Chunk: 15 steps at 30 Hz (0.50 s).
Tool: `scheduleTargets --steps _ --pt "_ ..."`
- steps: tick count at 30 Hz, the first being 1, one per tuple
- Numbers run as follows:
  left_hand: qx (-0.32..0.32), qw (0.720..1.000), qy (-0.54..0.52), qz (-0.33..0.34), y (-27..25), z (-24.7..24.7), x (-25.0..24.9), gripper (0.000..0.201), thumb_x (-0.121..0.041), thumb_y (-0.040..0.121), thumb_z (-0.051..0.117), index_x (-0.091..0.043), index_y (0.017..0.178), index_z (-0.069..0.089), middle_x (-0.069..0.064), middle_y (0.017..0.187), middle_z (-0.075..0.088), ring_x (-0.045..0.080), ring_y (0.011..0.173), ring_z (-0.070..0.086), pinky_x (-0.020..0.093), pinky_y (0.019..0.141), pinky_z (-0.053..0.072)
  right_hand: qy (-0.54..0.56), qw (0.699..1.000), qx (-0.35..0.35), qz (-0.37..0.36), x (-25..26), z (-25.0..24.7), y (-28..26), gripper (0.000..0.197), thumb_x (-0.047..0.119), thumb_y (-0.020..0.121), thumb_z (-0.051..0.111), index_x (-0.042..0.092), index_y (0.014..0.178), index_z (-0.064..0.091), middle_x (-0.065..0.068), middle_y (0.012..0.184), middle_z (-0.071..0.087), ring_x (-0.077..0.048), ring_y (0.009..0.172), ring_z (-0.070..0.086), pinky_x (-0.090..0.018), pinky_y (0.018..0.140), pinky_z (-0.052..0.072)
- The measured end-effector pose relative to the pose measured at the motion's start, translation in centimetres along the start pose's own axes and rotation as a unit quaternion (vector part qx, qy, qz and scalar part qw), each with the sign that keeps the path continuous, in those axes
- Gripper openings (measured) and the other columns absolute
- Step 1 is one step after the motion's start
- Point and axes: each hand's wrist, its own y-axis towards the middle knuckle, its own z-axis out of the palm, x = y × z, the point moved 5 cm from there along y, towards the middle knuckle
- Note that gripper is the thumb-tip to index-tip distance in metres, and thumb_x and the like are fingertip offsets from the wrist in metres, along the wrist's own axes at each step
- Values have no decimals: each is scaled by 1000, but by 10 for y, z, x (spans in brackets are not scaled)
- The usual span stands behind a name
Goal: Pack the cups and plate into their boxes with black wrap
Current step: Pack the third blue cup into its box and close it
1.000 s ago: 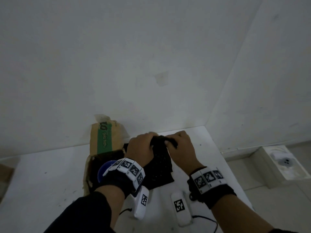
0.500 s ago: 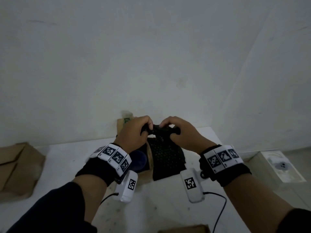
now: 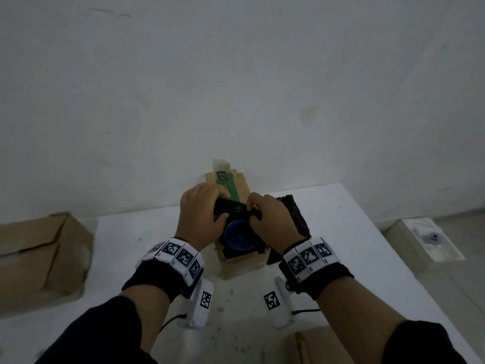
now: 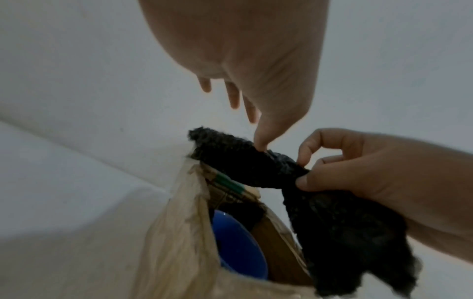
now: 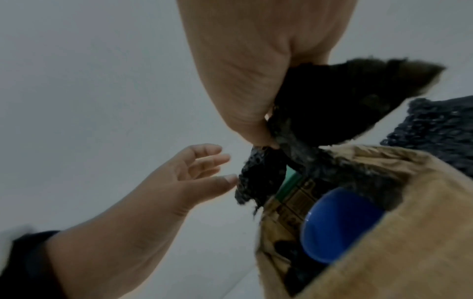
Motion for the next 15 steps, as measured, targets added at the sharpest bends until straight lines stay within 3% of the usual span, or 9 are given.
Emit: scheduleTargets --steps 2,5,8,11,13,14,15 --pt "-39 998 -33 -23 -12 7 7 38 -30 67 57 -16 102 55 2 106 61 25 103 56 40 88 46 -38 999 -14 35 -8 9 -4 15 4 79 51 13 91 52 -4 81 45 -25 68 45 -29 52 28" --pt "-71 983 -124 -116 -32 20 17 50 -44 78 44 -10 114 55 7 120 57 21 116 49 30 99 36 -91 993 -11 71 -16 19 -10 17 6 84 49 12 96 58 -8 91 45 -29 63 45 -29 54 30" --pt "-35 924 -294 -242 -46 43 27 59 -54 83 34 -15 124 51 -3 126 50 14 120 45 33 105 34 -155 983 34 90 -15 26 -14 22 10 92 46 10 106 63 -13 112 46 -31 70 52 -28 59 34" --pt "22 865 -401 -301 -54 72 39 65 -67 81 30 -32 132 48 -3 140 45 17 133 38 45 112 30 -220 967 89 97 -7 34 -18 20 11 95 44 6 106 59 -13 122 45 -30 92 55 -32 67 40" --pt "32 825 -456 -331 -56 71 30 67 -67 84 26 -30 140 34 -5 151 28 13 140 24 33 115 25 -254 958 102 88 0 39 -19 18 13 94 45 6 101 60 -13 124 48 -30 103 49 -34 75 43" --pt "27 812 -481 -329 -56 65 21 58 -57 93 22 -26 142 28 -10 149 25 7 137 25 17 109 31 -274 952 109 82 5 42 -20 17 16 93 46 7 98 60 -13 124 50 -30 105 47 -35 78 43" --pt "29 801 -504 -323 -56 60 13 49 -42 101 17 -20 143 25 -13 141 27 3 128 30 3 94 37 -294 945 121 76 9 45 -20 17 19 92 47 9 95 60 -12 122 52 -29 105 47 -35 80 41"
